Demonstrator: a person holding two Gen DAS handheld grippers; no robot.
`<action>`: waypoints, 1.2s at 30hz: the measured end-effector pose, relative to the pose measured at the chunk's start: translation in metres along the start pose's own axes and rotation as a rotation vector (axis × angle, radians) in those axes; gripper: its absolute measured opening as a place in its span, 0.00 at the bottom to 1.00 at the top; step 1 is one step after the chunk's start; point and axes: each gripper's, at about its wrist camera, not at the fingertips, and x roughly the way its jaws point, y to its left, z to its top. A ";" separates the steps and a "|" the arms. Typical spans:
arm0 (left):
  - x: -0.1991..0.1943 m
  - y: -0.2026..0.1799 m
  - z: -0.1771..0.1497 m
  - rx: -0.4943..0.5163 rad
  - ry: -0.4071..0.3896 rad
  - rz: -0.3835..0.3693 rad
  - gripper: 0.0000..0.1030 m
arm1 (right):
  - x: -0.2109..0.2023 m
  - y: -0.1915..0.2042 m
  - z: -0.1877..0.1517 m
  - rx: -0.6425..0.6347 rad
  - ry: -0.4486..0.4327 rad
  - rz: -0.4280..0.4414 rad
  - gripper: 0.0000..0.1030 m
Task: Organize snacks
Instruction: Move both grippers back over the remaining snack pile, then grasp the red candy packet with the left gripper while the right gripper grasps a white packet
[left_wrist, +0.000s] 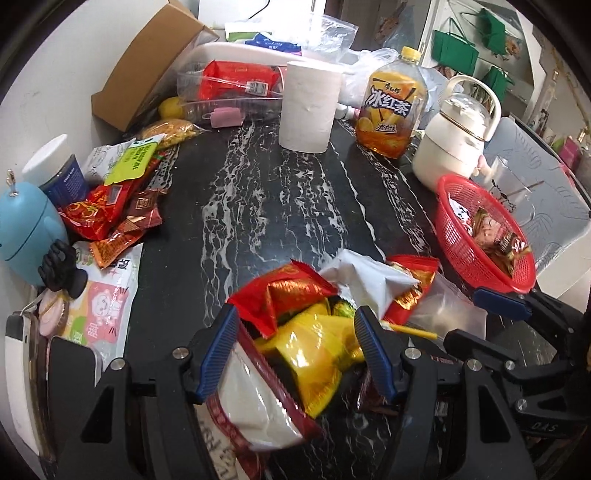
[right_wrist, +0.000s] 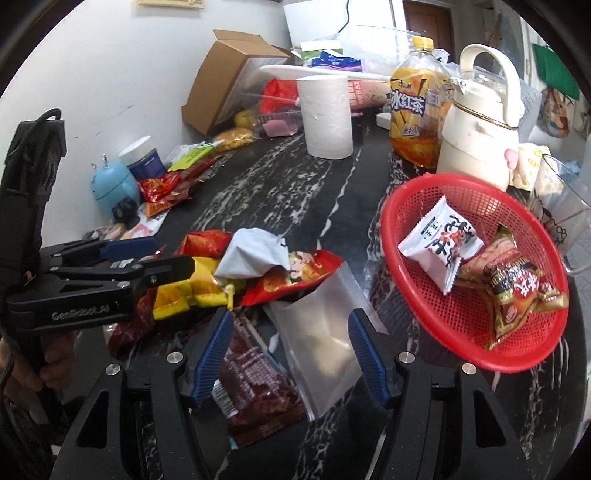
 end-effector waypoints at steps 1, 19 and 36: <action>0.002 0.001 0.002 -0.002 0.003 -0.003 0.62 | 0.003 0.000 0.002 0.002 0.004 0.004 0.63; 0.037 0.017 0.027 0.016 0.086 -0.060 0.62 | 0.026 0.008 0.031 -0.052 0.007 0.078 0.67; 0.034 0.019 0.019 0.114 0.059 -0.057 0.58 | 0.026 0.016 0.029 -0.092 0.026 0.030 0.67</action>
